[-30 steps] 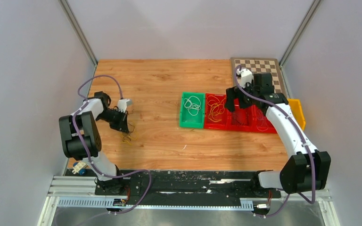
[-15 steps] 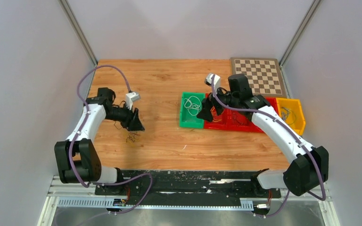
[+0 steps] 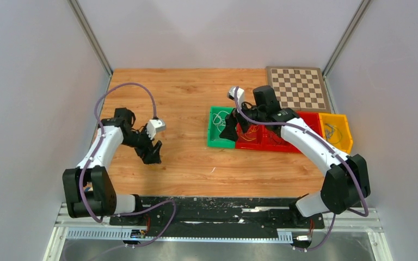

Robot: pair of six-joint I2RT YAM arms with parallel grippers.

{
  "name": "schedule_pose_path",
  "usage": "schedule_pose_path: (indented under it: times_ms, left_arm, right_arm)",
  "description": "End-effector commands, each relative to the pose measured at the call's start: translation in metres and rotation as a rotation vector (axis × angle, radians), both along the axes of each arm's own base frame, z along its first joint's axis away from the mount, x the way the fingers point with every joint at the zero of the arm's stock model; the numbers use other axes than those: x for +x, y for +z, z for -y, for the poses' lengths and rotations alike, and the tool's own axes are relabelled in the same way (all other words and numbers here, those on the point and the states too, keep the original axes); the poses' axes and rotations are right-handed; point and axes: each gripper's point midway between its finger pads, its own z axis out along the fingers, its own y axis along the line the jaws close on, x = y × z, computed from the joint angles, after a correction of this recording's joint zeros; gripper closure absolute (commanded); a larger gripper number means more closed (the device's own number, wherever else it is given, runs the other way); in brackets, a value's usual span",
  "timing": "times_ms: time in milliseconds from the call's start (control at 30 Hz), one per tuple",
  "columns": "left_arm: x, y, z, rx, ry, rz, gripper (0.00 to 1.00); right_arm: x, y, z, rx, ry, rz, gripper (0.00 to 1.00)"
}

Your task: Untangle the cables

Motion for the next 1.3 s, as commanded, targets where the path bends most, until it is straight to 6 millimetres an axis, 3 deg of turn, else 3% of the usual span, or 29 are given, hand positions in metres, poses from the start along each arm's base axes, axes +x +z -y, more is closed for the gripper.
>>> schedule_pose_path:
  times_ms: [0,67,100,133,167,233,333,467,667,767,867,967,1100,1167,1267]
  left_arm:
    - [0.015,-0.029,-0.006,0.144,-0.052,0.051,0.16]
    - [0.019,-0.035,-0.006,0.17,-0.038,0.03,0.4]
    - [0.019,-0.035,-0.004,0.184,-0.039,0.017,0.6]
    - [0.019,-0.032,-0.001,0.187,-0.05,0.016,0.69]
    - [0.018,-0.024,0.006,0.181,-0.066,0.025,0.84]
    - [0.017,-0.001,0.021,0.116,-0.07,0.056,0.99]
    - [0.019,0.049,0.045,-0.028,-0.064,0.127,1.0]
    - [0.013,0.098,0.068,-0.191,-0.042,0.156,1.0]
    - [0.0,0.149,0.089,-0.38,0.008,0.129,1.0]
    - [-0.003,0.174,0.097,-0.458,0.028,0.138,1.0]
    - [-0.014,0.205,0.106,-0.576,0.042,0.115,1.0]
    - [-0.013,0.238,0.108,-0.669,0.053,0.16,1.0]
    - [-0.005,0.288,0.091,-0.783,0.12,0.229,1.0]
    - [-0.002,0.311,0.081,-0.812,0.141,0.272,1.0]
    - [0.001,0.341,0.072,-0.824,0.157,0.332,1.0]
  right_arm:
    - [0.013,0.034,-0.02,0.088,0.033,0.104,0.05]
    - [0.015,0.037,-0.022,0.098,0.029,0.117,0.05]
    - [0.016,0.039,-0.023,0.107,0.029,0.123,0.05]
    - [0.016,0.041,-0.025,0.118,0.029,0.129,0.05]
    - [0.016,0.044,-0.027,0.134,0.028,0.139,0.05]
    - [0.013,0.045,-0.036,0.173,0.038,0.155,0.05]
    - [0.005,0.047,-0.062,0.219,0.082,0.209,0.03]
    - [-0.009,0.057,-0.11,0.291,0.162,0.258,0.0]
    - [-0.016,0.075,-0.179,0.406,0.203,0.323,0.0]
    - [-0.015,0.07,-0.201,0.429,0.199,0.342,0.05]
    - [-0.016,0.053,-0.214,0.425,0.167,0.302,0.28]
    - [-0.014,0.021,-0.218,0.393,0.142,0.235,0.48]
    - [-0.022,-0.032,-0.21,0.321,0.139,0.147,0.74]
    - [-0.03,-0.05,-0.205,0.294,0.149,0.108,0.8]
    - [-0.045,-0.07,-0.198,0.258,0.175,0.076,0.76]
